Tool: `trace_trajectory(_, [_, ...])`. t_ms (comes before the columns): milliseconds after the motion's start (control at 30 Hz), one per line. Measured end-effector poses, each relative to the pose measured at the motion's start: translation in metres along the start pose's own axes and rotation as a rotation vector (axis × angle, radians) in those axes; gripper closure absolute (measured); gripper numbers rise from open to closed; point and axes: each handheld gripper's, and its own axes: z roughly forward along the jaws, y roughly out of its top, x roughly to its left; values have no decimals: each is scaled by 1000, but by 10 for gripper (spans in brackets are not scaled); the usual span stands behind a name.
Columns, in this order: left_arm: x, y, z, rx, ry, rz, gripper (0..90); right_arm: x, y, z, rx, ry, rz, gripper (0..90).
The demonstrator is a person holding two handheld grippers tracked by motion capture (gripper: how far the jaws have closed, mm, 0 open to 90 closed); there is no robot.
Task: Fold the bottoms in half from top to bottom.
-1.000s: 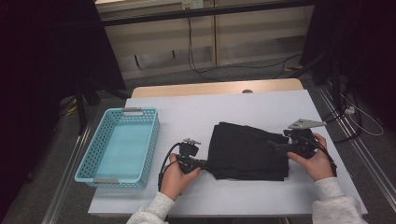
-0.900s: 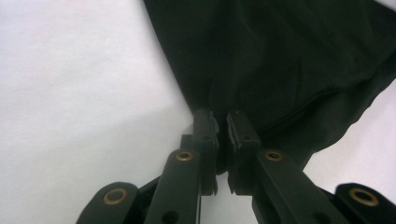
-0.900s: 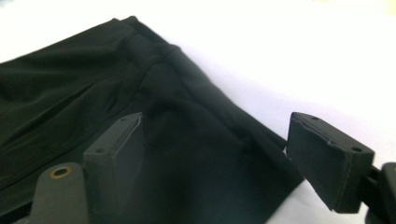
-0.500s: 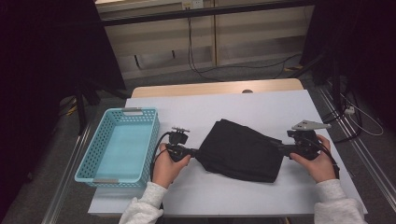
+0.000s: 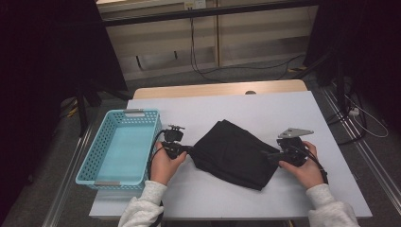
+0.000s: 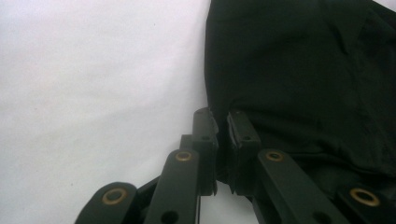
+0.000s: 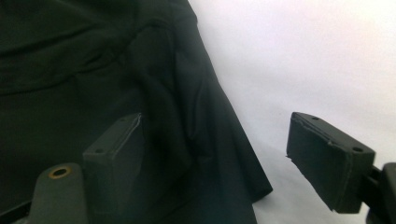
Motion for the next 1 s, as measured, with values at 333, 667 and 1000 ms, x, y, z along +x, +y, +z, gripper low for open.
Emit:
trace_trajectory(333, [0,-1,1,6,-2,4,829,-11,-7,5,15,16,47,241])
trace_trajectory(667, [-1,-1,0,2,-9,6,827,-4,-11,2,-7,47,49,430])
trace_trajectory(1000, [1,1,-2,-10,-12,-3,818,0,-10,2,-5,152,57,767])
